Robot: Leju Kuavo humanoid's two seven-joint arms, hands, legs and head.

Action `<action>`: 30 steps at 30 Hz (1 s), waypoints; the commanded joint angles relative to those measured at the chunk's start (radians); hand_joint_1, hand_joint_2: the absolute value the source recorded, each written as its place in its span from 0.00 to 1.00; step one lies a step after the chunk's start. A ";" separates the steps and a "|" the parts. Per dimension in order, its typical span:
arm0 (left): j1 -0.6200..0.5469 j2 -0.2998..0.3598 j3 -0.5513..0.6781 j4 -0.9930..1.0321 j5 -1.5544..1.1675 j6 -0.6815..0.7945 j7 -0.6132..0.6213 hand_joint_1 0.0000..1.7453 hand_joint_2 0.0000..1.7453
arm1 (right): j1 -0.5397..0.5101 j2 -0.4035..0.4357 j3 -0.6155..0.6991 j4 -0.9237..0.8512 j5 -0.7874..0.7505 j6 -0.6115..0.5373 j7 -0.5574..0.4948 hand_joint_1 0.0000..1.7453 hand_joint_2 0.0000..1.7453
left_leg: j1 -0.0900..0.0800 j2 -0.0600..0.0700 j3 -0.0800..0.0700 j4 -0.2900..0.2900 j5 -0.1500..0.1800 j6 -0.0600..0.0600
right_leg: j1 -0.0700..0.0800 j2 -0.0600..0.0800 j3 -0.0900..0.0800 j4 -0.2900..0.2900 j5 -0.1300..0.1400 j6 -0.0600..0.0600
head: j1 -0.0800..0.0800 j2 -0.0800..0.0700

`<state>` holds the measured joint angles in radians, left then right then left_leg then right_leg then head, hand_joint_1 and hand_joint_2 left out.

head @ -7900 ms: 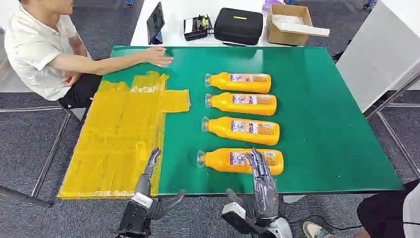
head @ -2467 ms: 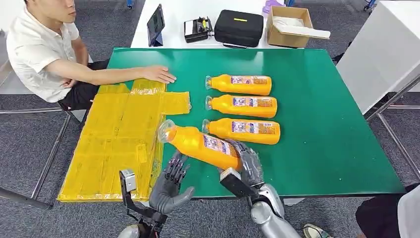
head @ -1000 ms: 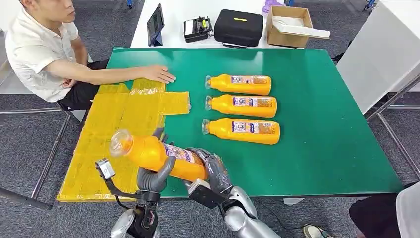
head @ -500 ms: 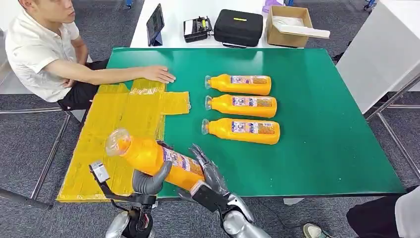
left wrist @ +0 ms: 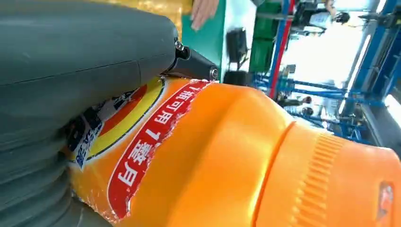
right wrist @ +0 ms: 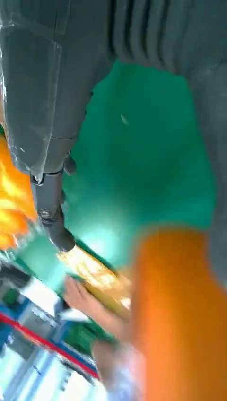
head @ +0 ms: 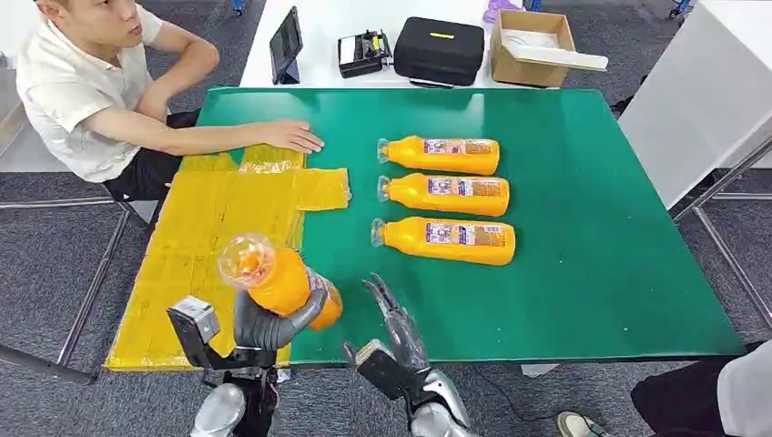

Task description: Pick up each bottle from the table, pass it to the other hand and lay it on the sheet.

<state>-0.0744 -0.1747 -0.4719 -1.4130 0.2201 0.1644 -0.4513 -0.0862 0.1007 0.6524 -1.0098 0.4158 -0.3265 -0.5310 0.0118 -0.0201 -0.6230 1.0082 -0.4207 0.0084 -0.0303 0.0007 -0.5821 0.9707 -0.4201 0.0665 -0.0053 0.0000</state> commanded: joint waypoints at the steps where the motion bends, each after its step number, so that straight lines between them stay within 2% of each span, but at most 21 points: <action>1: -0.033 0.069 -0.024 -0.016 -0.045 0.022 0.012 1.00 1.00 | 0.032 -0.045 -0.088 0.006 0.054 -0.162 0.019 0.00 0.00 | 0.000 0.002 0.004 0.000 -0.001 0.000 | 0.001 0.000 0.004 -0.001 -0.001 -0.003 | 0.000 0.000; 3: -0.022 0.091 -0.023 -0.064 -0.119 0.049 -0.002 1.00 1.00 | 0.048 -0.064 -0.158 -0.032 0.104 -0.310 0.014 0.00 0.00 | 0.000 0.000 0.001 -0.001 0.000 0.000 | 0.000 -0.001 0.001 -0.001 0.000 -0.002 | 0.000 0.000; 5: -0.020 0.102 -0.006 -0.083 -0.206 0.112 -0.010 1.00 1.00 | 0.065 -0.077 -0.210 -0.086 0.145 -0.372 0.001 0.00 0.00 | 0.000 0.000 0.004 0.000 -0.001 0.000 | 0.001 -0.002 0.005 -0.001 -0.002 -0.004 | 0.000 0.000; 6: -0.031 0.110 0.010 -0.077 -0.341 0.217 -0.016 1.00 1.00 | 0.102 -0.052 -0.313 -0.162 0.233 -0.372 -0.030 0.00 0.00 | 0.000 0.000 0.001 0.000 0.000 0.000 | 0.000 -0.001 0.001 0.000 0.000 -0.002 | 0.000 0.000; 8: -0.064 0.123 0.039 -0.028 -0.600 0.387 -0.009 1.00 1.00 | 0.139 -0.026 -0.388 -0.256 0.299 -0.372 -0.067 0.00 0.00 | -0.001 0.001 0.001 0.000 0.000 0.000 | 0.000 -0.001 0.001 0.001 -0.001 -0.003 | 0.000 0.000; 10: -0.102 0.127 0.081 0.053 -0.804 0.442 0.078 1.00 1.00 | 0.153 -0.030 -0.378 -0.322 0.298 -0.372 -0.060 0.00 0.00 | 0.000 0.000 0.002 0.000 -0.001 0.000 | 0.000 -0.001 0.002 0.001 -0.001 -0.003 | 0.000 0.000; 11: -0.128 0.125 0.103 0.116 -0.891 0.440 0.131 1.00 1.00 | 0.157 -0.038 -0.354 -0.355 0.240 -0.332 -0.045 0.00 0.00 | 0.000 -0.001 0.001 0.000 0.000 0.000 | 0.000 -0.002 0.001 0.001 -0.001 -0.003 | 0.000 0.000; 12: -0.157 0.137 0.106 0.179 -1.045 0.476 0.188 1.00 1.00 | 0.155 -0.040 -0.340 -0.366 0.201 -0.291 -0.045 0.00 1.00 | 0.000 -0.001 0.000 -0.001 0.001 0.000 | 0.000 -0.002 0.001 0.000 0.000 -0.002 | 0.000 0.000; 16: -0.326 0.140 0.113 0.472 -1.318 0.480 0.301 1.00 1.00 | 0.095 -0.026 -0.315 -0.290 0.184 -0.243 -0.059 0.00 1.00 | 0.000 0.000 0.004 -0.002 0.001 0.000 | 0.001 -0.002 0.004 -0.001 0.001 -0.004 | 0.000 0.000; 19: -0.432 0.119 0.140 0.627 -1.294 0.419 0.290 1.00 1.00 | 0.075 -0.014 -0.296 -0.274 0.174 -0.221 -0.074 0.00 1.00 | 0.000 0.000 0.003 -0.001 0.002 -0.001 | 0.001 -0.002 0.003 0.000 0.001 -0.004 | 0.000 0.000; 21: -0.498 0.116 0.109 0.724 -1.352 0.343 0.326 1.00 1.00 | 0.071 -0.013 -0.290 -0.268 0.167 -0.209 -0.074 0.00 1.00 | 0.001 0.000 0.002 0.000 0.003 -0.001 | 0.001 -0.002 0.003 0.000 0.001 -0.004 | 0.000 0.000; 24: -0.536 0.101 0.101 0.800 -1.360 0.256 0.358 1.00 1.00 | 0.072 -0.017 -0.289 -0.262 0.165 -0.198 -0.074 0.00 1.00 | 0.001 -0.001 0.003 0.000 0.003 -0.001 | 0.002 -0.003 0.004 0.000 0.001 -0.004 | 0.000 0.000; 25: -0.554 0.084 0.120 0.850 -1.326 0.187 0.368 1.00 1.00 | 0.073 -0.017 -0.292 -0.257 0.161 -0.188 -0.074 0.00 1.00 | 0.001 -0.001 0.003 0.000 0.003 0.000 | 0.001 -0.003 0.004 0.000 0.001 -0.003 | 0.000 0.000; 26: -0.553 0.082 0.121 0.852 -1.323 0.187 0.368 1.00 1.00 | 0.073 -0.017 -0.292 -0.256 0.161 -0.187 -0.074 0.00 1.00 | 0.000 -0.001 0.003 0.000 0.003 0.000 | 0.001 -0.002 0.004 0.000 0.001 -0.003 | 0.000 0.000; 27: -0.577 0.085 0.078 0.906 -1.385 0.166 0.417 1.00 1.00 | 0.074 -0.014 -0.296 -0.254 0.161 -0.184 -0.074 0.00 1.00 | 0.000 0.000 0.002 0.000 0.003 0.000 | 0.001 -0.001 0.003 0.000 0.001 -0.002 | 0.000 0.000; 30: -0.586 0.078 0.085 0.934 -1.377 0.150 0.426 1.00 1.00 | 0.076 -0.011 -0.298 -0.257 0.160 -0.180 -0.074 0.00 1.00 | 0.001 0.001 0.004 0.001 0.002 0.000 | 0.002 -0.001 0.005 0.000 0.000 -0.004 | 0.000 0.000</action>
<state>-0.5101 -0.0698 -0.3639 -0.7918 -1.1353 0.3662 -0.0694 0.0174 0.0896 0.3559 -1.2970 0.5833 -0.5173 -0.6039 0.0117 -0.0198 -0.6227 1.0086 -0.4172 0.0083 -0.0305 0.0008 -0.5815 0.9715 -0.4187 0.0665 -0.0053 0.0000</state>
